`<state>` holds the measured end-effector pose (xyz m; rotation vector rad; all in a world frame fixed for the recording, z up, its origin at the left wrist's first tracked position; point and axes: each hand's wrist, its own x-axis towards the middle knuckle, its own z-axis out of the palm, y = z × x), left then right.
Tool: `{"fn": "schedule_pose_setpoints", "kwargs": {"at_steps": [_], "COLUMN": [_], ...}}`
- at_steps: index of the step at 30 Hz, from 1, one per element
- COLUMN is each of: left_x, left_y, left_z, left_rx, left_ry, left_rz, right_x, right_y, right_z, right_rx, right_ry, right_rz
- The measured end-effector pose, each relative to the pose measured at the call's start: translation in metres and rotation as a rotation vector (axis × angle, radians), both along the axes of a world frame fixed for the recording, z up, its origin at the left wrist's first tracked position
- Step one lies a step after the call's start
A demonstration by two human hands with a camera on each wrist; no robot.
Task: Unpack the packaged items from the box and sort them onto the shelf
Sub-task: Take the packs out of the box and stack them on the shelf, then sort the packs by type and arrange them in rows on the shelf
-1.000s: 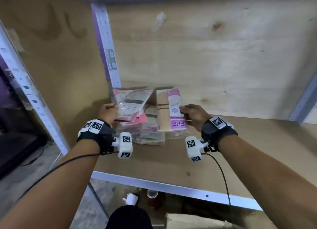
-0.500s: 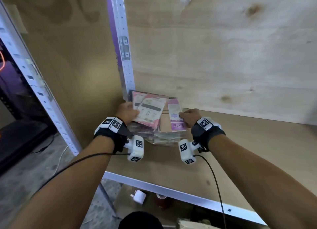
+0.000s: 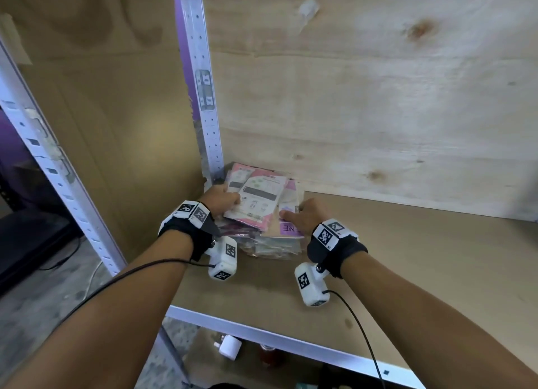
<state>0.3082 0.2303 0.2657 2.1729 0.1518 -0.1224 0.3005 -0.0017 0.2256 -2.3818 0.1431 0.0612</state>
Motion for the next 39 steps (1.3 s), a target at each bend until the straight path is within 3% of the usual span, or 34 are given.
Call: {"fn": "schedule_pose_setpoints", "kwargs": {"at_steps": [13, 15, 19, 23, 28, 32, 36, 39], "left_x": [-0.021, -0.033, -0.060, -0.093, -0.127, -0.143, -0.155, -0.153], "left_y": [-0.002, -0.008, -0.036, -0.089, -0.163, -0.203, -0.227, -0.233], "left_z": [0.011, 0.019, 0.036, 0.044, 0.036, 0.039, 0.041, 0.033], "left_rx": [0.199, 0.214, 0.286, 0.391, 0.369, 0.234, 0.244, 0.227], "left_ry": [-0.105, -0.182, -0.503, -0.569, -0.452, -0.296, -0.176, -0.162], "left_rz": [0.044, 0.085, 0.080, -0.015, -0.186, -0.185, -0.422, -0.469], "right_x": [-0.004, -0.014, -0.038, -0.082, -0.149, -0.203, -0.236, -0.247], "right_y": [-0.024, -0.038, -0.074, -0.117, -0.159, -0.195, -0.228, -0.249], "right_z": [-0.004, -0.003, -0.004, -0.002, 0.030, 0.055, 0.058, 0.050], "right_rx": [0.118, 0.130, 0.228, 0.465, 0.685, 0.679, 0.677, 0.698], "right_ry": [-0.007, -0.002, 0.001, -0.020, -0.037, 0.009, 0.076, 0.091], "right_rz": [-0.054, -0.061, -0.052, -0.081, -0.010, 0.066, 0.121, 0.087]}}
